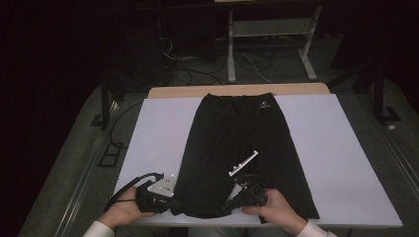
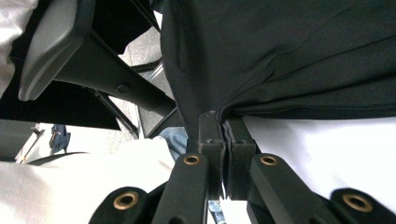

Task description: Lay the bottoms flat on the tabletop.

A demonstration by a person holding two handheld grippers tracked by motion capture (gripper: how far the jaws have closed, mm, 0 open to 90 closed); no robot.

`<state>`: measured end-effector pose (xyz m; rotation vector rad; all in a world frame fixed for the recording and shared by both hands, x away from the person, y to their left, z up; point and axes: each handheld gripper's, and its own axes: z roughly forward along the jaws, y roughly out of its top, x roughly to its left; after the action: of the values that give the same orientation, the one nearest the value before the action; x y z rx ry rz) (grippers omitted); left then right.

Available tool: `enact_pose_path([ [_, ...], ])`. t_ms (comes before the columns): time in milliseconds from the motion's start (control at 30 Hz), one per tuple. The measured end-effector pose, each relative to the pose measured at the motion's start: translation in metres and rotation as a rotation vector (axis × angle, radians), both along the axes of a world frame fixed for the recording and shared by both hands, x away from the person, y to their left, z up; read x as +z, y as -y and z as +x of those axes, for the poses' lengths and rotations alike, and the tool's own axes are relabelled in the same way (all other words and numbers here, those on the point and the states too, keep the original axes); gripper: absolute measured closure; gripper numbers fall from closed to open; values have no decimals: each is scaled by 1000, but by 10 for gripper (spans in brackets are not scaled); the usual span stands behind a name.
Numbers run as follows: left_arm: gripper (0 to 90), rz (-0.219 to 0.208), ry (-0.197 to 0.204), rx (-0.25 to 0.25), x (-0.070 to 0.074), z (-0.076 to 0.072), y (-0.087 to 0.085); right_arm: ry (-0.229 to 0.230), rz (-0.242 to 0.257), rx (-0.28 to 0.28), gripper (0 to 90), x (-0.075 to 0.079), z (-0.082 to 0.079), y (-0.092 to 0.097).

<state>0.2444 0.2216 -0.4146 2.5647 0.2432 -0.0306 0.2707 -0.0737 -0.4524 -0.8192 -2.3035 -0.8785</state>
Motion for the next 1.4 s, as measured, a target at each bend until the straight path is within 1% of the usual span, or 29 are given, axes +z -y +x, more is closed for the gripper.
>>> enact_pose_path([
  [33,806,-7,-5,5,-1,0,0,-3,-3,2,819,0,0,0],
  [67,784,-11,-11,5,-2,1,0,-7,-4,-2,775,1,1,1],
  [100,750,-16,-15,9,-2,1,0,2,-3,-7,729,2,0,2],
  [167,657,-35,-9,27,-2,1,1,43,0,-16,642,6,1,5],
  [267,553,-69,3,60,-1,3,3,117,6,-46,575,13,2,12],
  [300,520,-87,2,71,0,3,4,139,10,-58,551,15,3,15],
  [333,482,-100,4,75,1,5,5,160,19,-71,513,18,4,17],
  [367,455,-116,1,79,2,6,6,184,23,-83,472,20,4,20],
  [433,409,-147,0,93,4,8,8,250,26,-96,375,25,5,24],
  [500,367,-168,-1,98,6,10,10,289,29,-109,293,29,6,28],
  [533,338,-178,2,100,7,12,12,293,31,-117,250,32,7,30],
  [567,320,-185,4,102,8,13,13,310,33,-127,202,34,8,33],
  [633,284,-203,3,111,9,16,15,331,38,-141,143,36,9,38],
  [733,253,-222,3,125,9,20,20,345,44,-169,123,39,12,46],
  [833,197,-239,4,138,9,25,26,364,43,-193,18,42,14,53],
  [867,174,-244,2,142,9,27,27,371,40,-198,0,43,15,55],
  [900,145,-249,0,144,9,28,29,382,40,-204,0,43,16,58],
  [1067,20,-304,-7,179,12,35,37,426,37,-246,0,46,20,72],
  [1133,0,-314,-2,189,12,37,39,436,40,-261,0,47,22,78],
  [1400,0,-361,28,217,15,43,44,484,44,-311,0,52,23,100],
])
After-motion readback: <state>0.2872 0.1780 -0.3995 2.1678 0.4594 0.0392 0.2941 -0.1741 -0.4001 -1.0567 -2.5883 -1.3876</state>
